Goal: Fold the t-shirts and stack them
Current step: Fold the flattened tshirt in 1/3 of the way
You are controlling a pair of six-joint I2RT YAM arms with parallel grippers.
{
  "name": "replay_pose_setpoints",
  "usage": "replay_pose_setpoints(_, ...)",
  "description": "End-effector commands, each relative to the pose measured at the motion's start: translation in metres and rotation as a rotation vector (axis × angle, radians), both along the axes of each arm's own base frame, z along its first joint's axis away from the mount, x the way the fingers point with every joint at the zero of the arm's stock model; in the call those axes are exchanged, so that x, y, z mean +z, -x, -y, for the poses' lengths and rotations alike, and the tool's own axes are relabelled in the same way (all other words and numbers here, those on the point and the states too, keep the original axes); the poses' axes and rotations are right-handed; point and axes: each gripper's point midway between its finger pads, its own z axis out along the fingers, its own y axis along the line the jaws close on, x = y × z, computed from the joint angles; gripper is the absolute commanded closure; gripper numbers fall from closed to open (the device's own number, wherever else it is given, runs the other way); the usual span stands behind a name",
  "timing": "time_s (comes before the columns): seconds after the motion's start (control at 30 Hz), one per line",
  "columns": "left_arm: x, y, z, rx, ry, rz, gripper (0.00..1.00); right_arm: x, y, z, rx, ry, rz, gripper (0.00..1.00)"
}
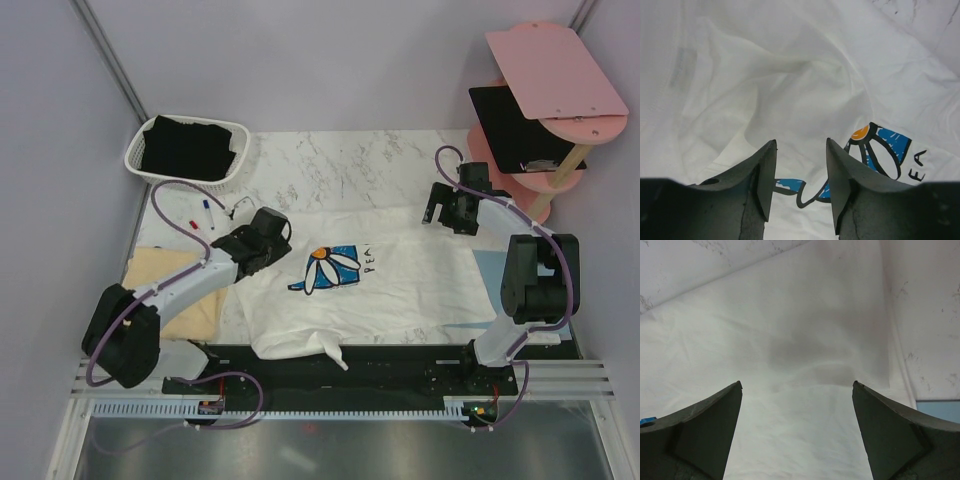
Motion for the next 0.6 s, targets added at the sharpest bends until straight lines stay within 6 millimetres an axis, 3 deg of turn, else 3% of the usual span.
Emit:
replay_pose_setpoints(0.0,0.031,0.004,-0.021,0.021,-0.038,0.091,0.47,-0.001,-0.004,-0.002,0.014,0.002,0.013,0.02)
replay_pose_setpoints(0.13,0.027,0.009,-0.03,0.026,-0.083,0.077,0.45,-0.002,-0.004,-0.002,0.015,-0.002,0.01,0.02)
replay_pose_setpoints(0.4,-0.018,0.019,-0.03,0.028,-0.129,-0.059,0.45,-0.003,-0.004,-0.003,0.018,-0.007,0.007,0.02)
replay_pose_setpoints(0.57,-0.036,0.017,-0.027,0.024,-0.152,-0.108,0.46,-0.004,-0.003,-0.003,0.018,-0.007,0.006,0.02)
